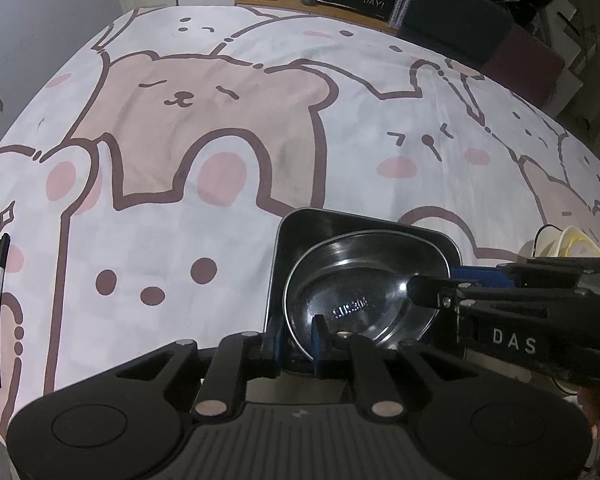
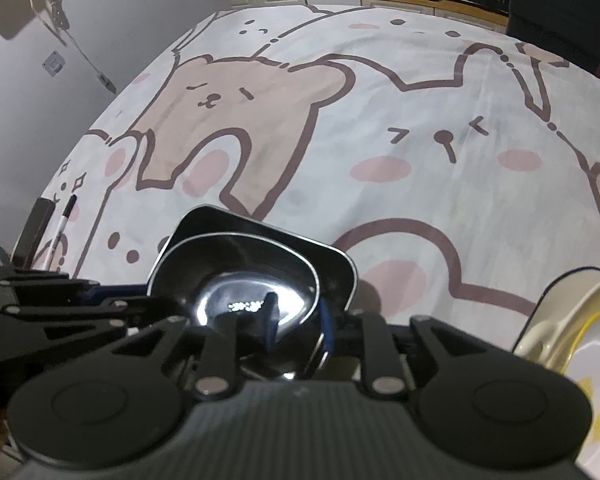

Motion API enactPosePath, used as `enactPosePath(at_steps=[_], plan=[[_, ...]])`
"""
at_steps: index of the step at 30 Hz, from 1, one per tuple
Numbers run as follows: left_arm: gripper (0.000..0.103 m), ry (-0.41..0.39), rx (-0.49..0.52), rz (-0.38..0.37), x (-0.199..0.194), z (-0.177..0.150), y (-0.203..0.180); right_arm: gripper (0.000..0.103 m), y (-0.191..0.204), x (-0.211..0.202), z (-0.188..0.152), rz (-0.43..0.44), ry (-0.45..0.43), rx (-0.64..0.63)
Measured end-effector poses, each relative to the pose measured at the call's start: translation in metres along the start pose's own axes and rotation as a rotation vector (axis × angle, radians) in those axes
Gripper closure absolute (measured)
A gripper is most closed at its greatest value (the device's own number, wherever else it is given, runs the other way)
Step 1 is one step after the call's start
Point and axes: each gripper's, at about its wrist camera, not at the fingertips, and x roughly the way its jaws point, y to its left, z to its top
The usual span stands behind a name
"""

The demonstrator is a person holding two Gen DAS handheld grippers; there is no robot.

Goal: Organize plates and bowls
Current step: 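Open both grippers to release the round bowl inside the square container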

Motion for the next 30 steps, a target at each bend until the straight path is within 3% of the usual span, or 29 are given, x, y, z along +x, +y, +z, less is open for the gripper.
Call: enactPosePath(at_steps=[4, 10, 11, 15, 17, 19, 21, 24, 28, 30], plan=[[0.086, -0.004, -0.010, -0.011, -0.002, 0.000, 0.002, 0.059, 0.002, -0.003, 0.000, 0.021, -0.007, -0.003], [0.083, -0.020, -0.018, -0.029, -0.008, 0.001, 0.004, 0.048, 0.003, -0.012, 0.000, 0.038, -0.026, -0.001], [0.080, -0.024, -0.021, -0.032, -0.009, 0.001, 0.005, 0.045, 0.003, -0.015, 0.000, 0.038, -0.032, -0.002], [0.054, -0.056, -0.026, -0.053, -0.016, 0.002, 0.007, 0.037, 0.002, -0.028, -0.001, 0.046, -0.064, 0.001], [0.047, -0.075, -0.032, -0.061, -0.021, 0.003, 0.009, 0.026, 0.000, -0.036, -0.003, 0.038, -0.093, 0.011], [0.033, -0.099, -0.034, -0.065, -0.026, 0.004, 0.011, 0.016, -0.005, -0.043, -0.005, 0.036, -0.124, 0.032], [0.025, -0.119, -0.038, -0.068, -0.029, 0.004, 0.014, 0.010, -0.012, -0.050, -0.008, 0.073, -0.149, 0.067], [0.024, -0.114, -0.055, -0.059, -0.026, 0.006, 0.019, 0.008, -0.021, -0.052, -0.011, 0.130, -0.133, 0.110], [0.013, -0.112, -0.062, -0.055, -0.021, 0.008, 0.027, 0.007, -0.029, -0.053, -0.017, 0.122, -0.119, 0.149], [0.012, -0.119, -0.067, -0.058, -0.020, 0.010, 0.031, 0.010, -0.033, -0.052, -0.020, 0.122, -0.096, 0.192]])
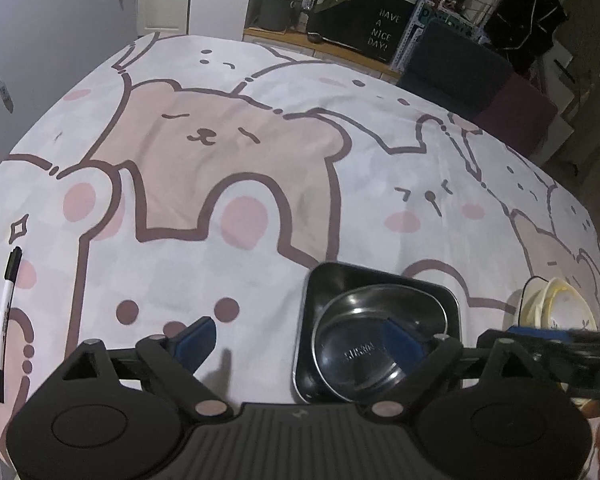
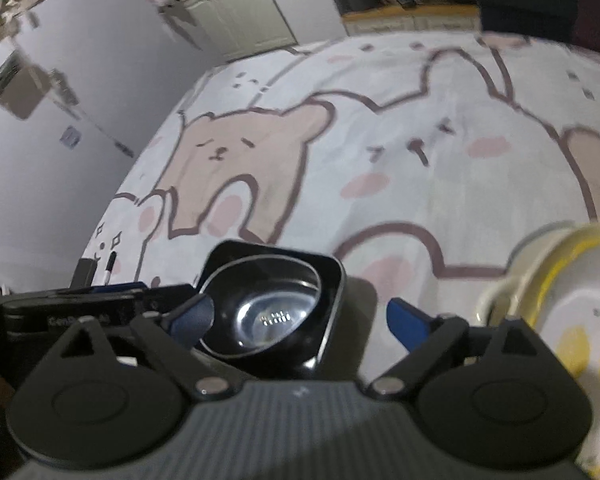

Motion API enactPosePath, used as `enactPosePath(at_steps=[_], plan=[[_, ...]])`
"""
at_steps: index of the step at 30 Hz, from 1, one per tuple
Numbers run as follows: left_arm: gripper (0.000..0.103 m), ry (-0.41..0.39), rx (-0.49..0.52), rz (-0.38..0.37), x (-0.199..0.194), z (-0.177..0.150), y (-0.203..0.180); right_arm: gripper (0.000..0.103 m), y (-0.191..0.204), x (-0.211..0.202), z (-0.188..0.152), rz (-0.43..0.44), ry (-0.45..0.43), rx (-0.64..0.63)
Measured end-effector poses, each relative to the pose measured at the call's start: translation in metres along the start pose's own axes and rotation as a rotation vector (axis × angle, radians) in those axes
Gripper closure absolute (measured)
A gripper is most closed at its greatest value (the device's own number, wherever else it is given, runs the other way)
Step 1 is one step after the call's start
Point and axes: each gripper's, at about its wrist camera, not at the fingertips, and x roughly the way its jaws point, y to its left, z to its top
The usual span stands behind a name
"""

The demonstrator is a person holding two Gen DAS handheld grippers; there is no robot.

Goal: Organize plates and bowls
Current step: 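Open both grippers to release the round bowl inside the square container, then close both grippers on opposite rims of the square steel container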

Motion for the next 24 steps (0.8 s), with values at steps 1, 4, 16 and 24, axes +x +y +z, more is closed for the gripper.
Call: enactPosePath(at_steps=[1, 4, 16, 24], plan=[[0.012, -0.002, -0.006, -0.004, 0.000, 0.000, 0.002, 0.024, -0.002, 0.002, -0.001, -0.002, 0.009, 0.015], [0.015, -0.002, -0.020, -0.023, 0.000, 0.002, 0.006, 0.058, -0.006, 0.008, -0.002, -0.036, 0.043, 0.024], [0.086, 0.045, 0.002, -0.047, 0.010, 0.007, 0.003, 0.085, -0.010, 0.037, -0.003, -0.066, 0.109, 0.032], [0.086, 0.064, 0.024, -0.034, 0.020, 0.009, 0.001, 0.084, -0.009, 0.042, -0.004, -0.085, 0.128, 0.029]])
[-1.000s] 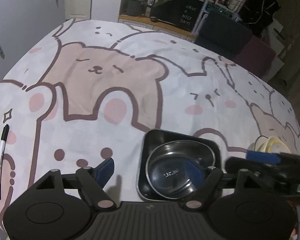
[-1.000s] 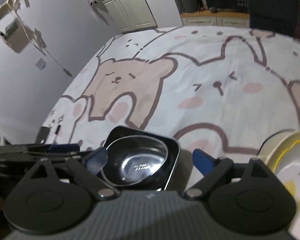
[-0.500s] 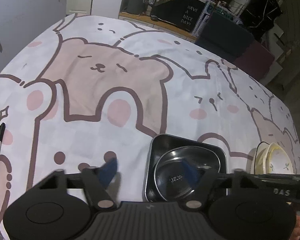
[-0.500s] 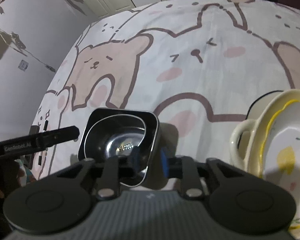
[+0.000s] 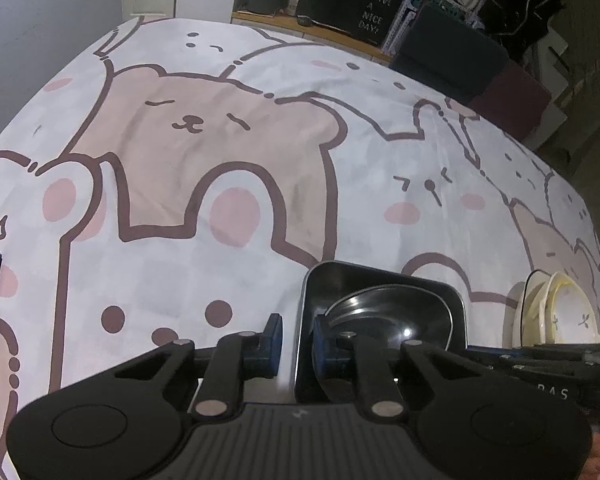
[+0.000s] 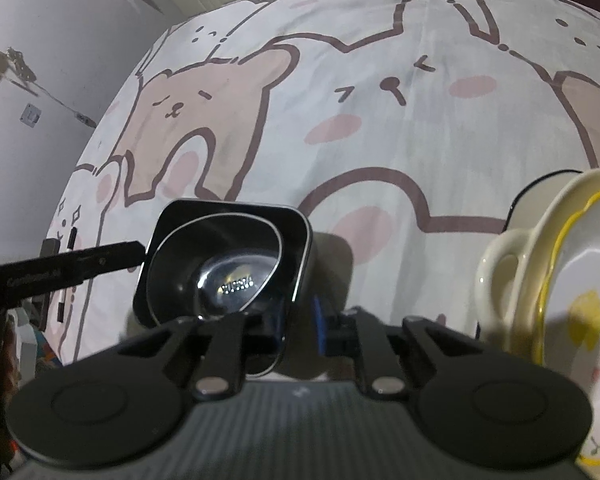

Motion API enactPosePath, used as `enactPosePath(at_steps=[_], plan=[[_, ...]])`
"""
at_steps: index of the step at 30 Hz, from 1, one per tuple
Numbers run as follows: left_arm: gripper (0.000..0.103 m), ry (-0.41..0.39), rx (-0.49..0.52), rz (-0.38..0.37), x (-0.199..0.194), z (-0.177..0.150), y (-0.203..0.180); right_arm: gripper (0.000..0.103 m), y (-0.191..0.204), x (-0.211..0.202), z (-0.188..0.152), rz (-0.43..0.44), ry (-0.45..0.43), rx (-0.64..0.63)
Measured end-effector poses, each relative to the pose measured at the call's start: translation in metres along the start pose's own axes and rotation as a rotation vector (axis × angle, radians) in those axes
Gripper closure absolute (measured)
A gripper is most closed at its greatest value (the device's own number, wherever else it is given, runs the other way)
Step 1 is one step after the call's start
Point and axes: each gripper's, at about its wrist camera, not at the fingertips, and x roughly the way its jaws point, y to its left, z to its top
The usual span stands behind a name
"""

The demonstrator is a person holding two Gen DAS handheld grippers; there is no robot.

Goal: Organize plates and bowls
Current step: 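Close both grippers on opposite rims of the square steel container, then lift the square container with both grippers and carry it over the cream two-handled bowl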

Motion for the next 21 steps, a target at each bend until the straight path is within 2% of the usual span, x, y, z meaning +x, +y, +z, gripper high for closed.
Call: enactPosePath(at_steps=[3, 6, 14, 21], plan=[[0.090, 0.012, 0.020, 0.005, 0.002, -0.001, -0.001, 0.087, 0.002, 0.000, 0.000, -0.005, 0.004, -0.017], [0.102, 0.013, 0.031, 0.005, 0.002, 0.000, -0.002, 0.089, 0.003, 0.001, 0.000, -0.006, 0.004, -0.023], [0.101, 0.028, 0.074, 0.024, 0.006, 0.000, -0.007, 0.093, 0.005, 0.006, -0.003, -0.008, 0.007, -0.005], [0.101, 0.066, 0.128, 0.045, 0.014, 0.000, -0.012, 0.093, 0.005, 0.012, -0.006, -0.016, 0.007, 0.069]])
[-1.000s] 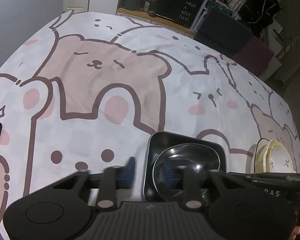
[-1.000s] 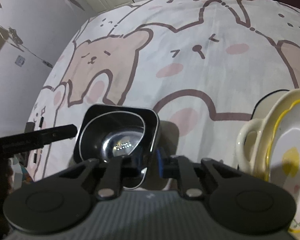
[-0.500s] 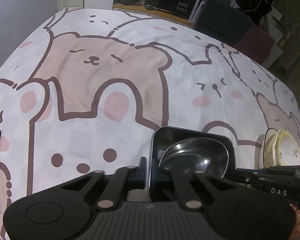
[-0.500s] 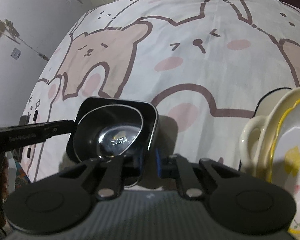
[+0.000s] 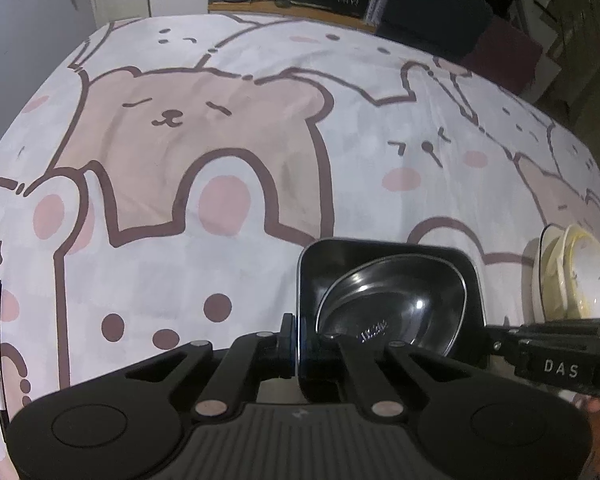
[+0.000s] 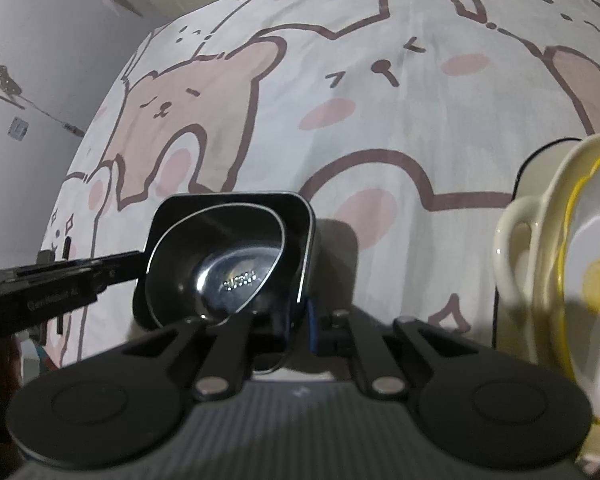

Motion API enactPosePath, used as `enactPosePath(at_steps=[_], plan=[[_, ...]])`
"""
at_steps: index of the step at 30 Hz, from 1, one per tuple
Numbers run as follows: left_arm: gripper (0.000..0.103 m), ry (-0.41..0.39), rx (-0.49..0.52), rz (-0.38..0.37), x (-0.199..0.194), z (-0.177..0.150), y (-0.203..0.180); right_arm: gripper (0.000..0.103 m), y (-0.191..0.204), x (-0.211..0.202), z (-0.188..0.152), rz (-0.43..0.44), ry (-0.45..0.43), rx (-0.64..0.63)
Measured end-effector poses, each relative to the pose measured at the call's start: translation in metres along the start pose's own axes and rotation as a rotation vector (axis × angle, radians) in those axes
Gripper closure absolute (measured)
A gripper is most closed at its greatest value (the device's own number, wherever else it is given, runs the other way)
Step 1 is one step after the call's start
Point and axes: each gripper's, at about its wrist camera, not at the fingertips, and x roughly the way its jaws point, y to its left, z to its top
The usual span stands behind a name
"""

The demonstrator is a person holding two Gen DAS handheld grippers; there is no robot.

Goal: Organize plates and bowls
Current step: 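Lift the square container with both grippers and carry it over the cream two-handled bowl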

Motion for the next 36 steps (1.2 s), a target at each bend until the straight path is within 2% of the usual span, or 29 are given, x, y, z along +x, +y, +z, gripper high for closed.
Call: enactPosePath(at_steps=[8, 14, 36], plan=[[0.100, 0.021, 0.001, -0.017, 0.005, 0.002, 0.003, 0.093, -0.001, 0.000, -0.004, -0.013, -0.041, 0.045], [0.100, 0.023, -0.008, -0.027, 0.007, 0.001, 0.005, 0.093, -0.004, 0.002, -0.002, -0.014, -0.041, 0.076], [0.100, 0.040, -0.004, -0.023, 0.011, -0.002, 0.001, 0.095, 0.000, 0.004, -0.002, -0.038, -0.039, 0.034]])
